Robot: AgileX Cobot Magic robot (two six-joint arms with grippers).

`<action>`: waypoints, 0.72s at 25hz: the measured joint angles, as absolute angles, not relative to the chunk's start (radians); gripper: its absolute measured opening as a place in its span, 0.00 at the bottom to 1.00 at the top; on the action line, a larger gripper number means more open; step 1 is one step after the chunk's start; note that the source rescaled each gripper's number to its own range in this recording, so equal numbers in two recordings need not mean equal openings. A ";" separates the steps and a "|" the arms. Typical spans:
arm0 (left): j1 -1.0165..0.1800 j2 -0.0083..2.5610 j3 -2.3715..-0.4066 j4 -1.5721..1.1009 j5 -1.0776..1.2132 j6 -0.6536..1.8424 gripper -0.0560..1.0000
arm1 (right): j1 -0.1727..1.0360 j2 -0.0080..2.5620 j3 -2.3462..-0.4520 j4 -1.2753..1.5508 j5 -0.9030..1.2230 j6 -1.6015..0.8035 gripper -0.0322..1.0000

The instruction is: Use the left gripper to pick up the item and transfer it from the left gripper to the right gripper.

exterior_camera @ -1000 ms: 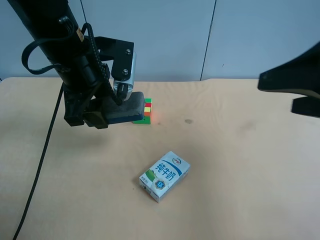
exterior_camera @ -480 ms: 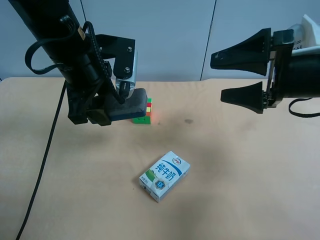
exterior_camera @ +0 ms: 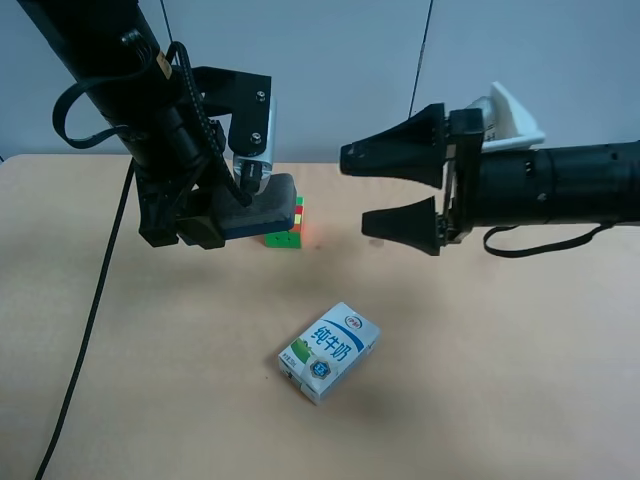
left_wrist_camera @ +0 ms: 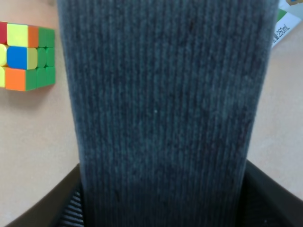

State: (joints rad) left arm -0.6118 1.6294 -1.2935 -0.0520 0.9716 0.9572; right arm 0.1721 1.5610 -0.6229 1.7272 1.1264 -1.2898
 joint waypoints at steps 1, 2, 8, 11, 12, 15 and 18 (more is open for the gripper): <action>-0.612 1.629 -1.294 -0.052 0.972 0.957 0.05 | 0.188 1.580 -0.629 1.727 1.119 -1.296 1.00; -0.612 1.629 -1.294 -0.052 0.972 0.957 0.05 | 0.198 1.597 -0.635 1.727 1.110 -1.301 1.00; -0.612 1.629 -1.294 -0.052 0.972 0.957 0.05 | 0.250 1.680 -0.746 1.729 1.106 -1.307 1.00; -0.612 1.629 -1.294 -0.052 0.972 0.957 0.05 | 0.269 1.716 -0.806 1.735 1.106 -1.301 1.00; -0.612 1.629 -1.294 -0.052 0.972 0.957 0.05 | 0.276 1.730 -0.821 1.736 1.106 -1.299 1.00; -0.612 1.629 -1.294 -0.052 0.972 0.957 0.05 | 0.309 1.769 -0.846 1.736 1.106 -1.297 1.00; -0.612 1.629 -1.294 -0.052 0.972 0.957 0.05 | 0.347 1.807 -0.865 1.735 1.104 -1.297 1.00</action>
State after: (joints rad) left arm -0.6118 1.6294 -1.2935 -0.0524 0.9716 0.9572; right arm 0.3471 1.8069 -0.8647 1.7353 1.1044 -1.2967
